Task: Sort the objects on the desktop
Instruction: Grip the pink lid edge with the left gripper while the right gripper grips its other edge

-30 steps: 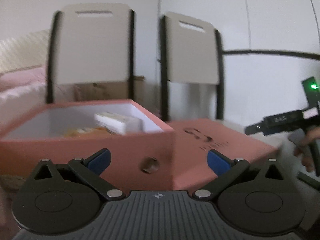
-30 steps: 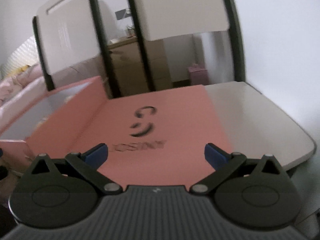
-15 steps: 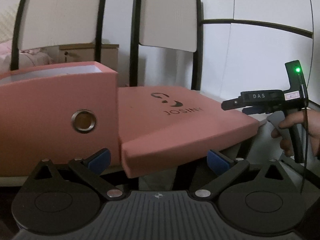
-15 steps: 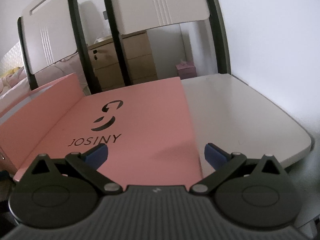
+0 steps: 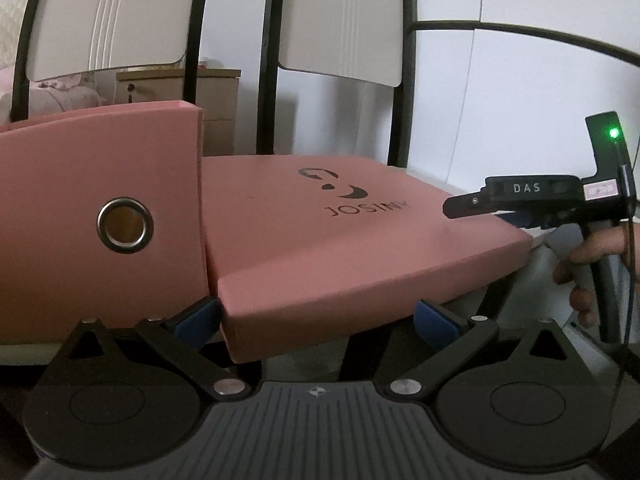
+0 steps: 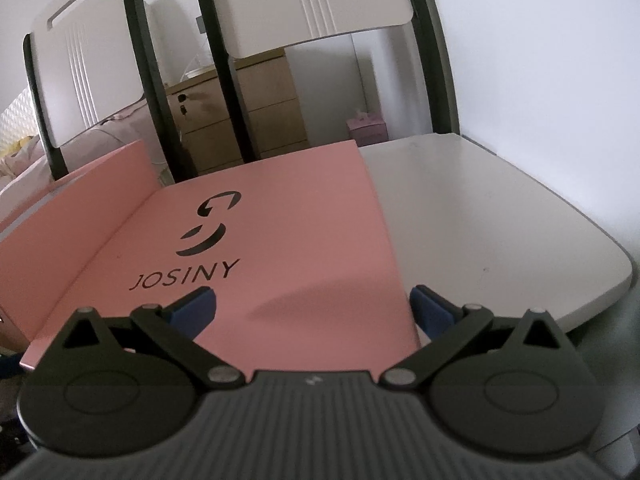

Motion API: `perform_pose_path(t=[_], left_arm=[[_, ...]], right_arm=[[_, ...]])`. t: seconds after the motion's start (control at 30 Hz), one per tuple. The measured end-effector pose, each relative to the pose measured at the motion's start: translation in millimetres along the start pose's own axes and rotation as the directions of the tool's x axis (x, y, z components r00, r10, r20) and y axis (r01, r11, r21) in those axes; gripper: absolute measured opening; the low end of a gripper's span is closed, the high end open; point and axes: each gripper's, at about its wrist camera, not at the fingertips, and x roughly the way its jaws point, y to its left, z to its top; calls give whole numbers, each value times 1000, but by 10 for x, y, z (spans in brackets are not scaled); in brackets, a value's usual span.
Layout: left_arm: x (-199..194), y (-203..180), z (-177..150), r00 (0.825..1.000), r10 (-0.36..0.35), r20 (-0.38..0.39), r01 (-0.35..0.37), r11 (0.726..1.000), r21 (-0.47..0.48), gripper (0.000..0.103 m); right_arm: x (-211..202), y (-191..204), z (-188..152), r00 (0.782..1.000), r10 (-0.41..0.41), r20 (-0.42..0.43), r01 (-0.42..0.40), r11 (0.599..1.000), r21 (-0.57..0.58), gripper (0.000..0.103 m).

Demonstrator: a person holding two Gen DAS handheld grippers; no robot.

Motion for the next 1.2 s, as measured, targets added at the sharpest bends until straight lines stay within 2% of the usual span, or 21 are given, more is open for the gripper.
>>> perform_pose_path(t=[0.67, 1.2], left_arm=[[-267, -73, -86, 1000, -25, -18, 25, 999, 25, 103], [-419, -197, -152, 1000, -12, -22, 13, 999, 30, 103]], right_arm=[[-414, -98, -145, 993, 107, -41, -108, 994, -15, 103], [-658, -140, -247, 987, 144, -68, -143, 990, 10, 103]])
